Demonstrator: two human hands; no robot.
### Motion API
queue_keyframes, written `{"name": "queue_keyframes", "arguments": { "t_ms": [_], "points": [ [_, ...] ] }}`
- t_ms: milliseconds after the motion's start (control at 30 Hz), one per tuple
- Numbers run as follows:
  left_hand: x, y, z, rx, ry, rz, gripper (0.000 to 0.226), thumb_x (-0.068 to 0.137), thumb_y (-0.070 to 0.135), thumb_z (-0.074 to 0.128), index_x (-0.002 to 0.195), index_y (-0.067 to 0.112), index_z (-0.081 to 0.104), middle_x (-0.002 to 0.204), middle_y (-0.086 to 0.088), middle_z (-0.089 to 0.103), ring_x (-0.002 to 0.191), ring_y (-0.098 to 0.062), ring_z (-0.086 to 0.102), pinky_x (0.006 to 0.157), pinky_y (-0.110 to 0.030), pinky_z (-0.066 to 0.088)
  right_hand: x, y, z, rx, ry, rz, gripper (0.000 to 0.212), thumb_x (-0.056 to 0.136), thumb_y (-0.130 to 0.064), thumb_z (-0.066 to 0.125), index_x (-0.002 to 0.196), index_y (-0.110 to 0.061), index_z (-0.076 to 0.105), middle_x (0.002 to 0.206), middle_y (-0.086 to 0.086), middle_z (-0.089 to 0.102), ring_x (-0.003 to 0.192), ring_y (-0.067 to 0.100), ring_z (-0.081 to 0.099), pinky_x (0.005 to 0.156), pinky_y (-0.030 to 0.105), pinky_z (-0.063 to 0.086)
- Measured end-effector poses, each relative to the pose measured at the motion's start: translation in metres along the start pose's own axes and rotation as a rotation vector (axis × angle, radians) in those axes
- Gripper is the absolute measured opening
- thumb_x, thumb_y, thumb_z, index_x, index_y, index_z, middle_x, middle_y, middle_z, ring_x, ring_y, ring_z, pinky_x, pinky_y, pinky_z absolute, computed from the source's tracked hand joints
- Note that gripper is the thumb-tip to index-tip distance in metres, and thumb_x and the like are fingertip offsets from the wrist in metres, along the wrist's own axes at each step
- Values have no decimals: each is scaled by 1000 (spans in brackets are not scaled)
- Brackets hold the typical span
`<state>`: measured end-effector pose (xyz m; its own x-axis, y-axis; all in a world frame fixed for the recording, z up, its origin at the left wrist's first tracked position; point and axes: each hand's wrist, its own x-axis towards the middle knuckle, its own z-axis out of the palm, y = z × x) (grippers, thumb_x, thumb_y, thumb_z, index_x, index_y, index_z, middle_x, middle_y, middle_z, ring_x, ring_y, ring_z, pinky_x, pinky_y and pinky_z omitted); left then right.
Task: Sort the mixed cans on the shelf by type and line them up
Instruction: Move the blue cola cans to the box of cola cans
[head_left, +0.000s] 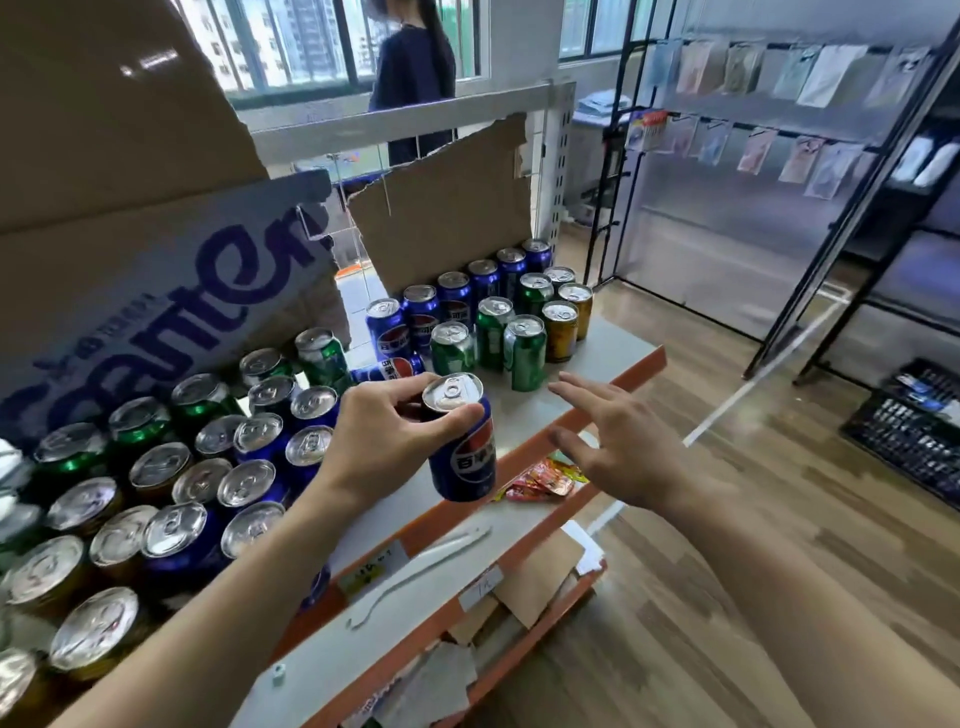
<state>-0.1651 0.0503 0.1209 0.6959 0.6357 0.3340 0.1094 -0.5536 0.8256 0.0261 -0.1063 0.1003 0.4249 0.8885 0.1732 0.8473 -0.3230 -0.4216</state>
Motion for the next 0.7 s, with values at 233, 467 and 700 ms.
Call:
{"name": "queue_keyframes", "arguments": {
  "t_ms": [233,467,700],
  "points": [
    [52,-27,14,-20,21,-77,20,77,29,85,95,22,78,85,12,77,83,-4,72,73,-26,59,46,15,4,-13,-42,5,61,95,-43,58,150,-24,38,157,-7,35,144,12,30,118,30,22],
    [92,-53,40,4,34,-76,32,75,33,86,104,21,78,89,13,76,85,-2,71,76,-31,60,102,29,-1,-52,-56,-4,61,95,-40,59,150,-23,39,157,-3,35,145,14,28,120,33,20],
    [112,-66,68,25,73,-154,27,76,31,86,99,20,78,87,12,76,83,-2,70,75,-32,58,135,61,0,-66,-65,-54,58,95,-43,56,148,-28,40,160,-6,27,149,15,20,120,48,19]
  ]
}}
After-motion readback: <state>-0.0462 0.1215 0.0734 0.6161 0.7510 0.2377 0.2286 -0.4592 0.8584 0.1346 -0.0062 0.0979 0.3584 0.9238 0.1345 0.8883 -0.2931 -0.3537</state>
